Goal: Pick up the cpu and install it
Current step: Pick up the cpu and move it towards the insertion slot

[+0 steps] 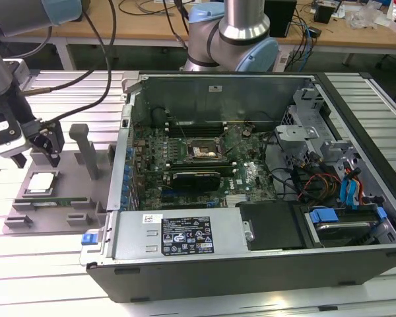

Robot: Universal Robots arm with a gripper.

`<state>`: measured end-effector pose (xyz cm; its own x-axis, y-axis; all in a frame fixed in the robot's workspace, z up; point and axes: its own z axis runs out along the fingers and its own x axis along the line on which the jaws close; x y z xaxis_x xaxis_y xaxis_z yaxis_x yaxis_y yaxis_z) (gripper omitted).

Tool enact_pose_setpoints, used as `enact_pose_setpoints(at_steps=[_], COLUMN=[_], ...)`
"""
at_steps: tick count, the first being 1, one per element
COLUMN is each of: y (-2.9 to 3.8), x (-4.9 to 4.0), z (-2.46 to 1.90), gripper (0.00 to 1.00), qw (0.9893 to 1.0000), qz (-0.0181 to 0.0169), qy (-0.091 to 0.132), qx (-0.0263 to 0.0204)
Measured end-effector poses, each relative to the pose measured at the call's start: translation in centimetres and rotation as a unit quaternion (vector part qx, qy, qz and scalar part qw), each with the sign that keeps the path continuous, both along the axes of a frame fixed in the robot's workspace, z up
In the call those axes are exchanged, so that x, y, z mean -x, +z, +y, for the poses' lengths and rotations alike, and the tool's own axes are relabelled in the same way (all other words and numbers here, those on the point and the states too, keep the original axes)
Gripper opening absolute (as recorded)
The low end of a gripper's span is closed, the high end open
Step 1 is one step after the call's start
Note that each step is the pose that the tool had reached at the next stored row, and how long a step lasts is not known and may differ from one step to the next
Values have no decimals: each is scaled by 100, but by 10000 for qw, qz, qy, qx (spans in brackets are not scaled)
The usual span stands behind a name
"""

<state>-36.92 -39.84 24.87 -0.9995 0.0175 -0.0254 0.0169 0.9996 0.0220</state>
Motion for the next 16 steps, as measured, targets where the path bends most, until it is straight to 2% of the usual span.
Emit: enact_pose_setpoints(at_steps=[16], y=[-170], x=[0], z=[0], gripper=[68], qw=[10000], qz=[0], qy=[0], qx=[0])
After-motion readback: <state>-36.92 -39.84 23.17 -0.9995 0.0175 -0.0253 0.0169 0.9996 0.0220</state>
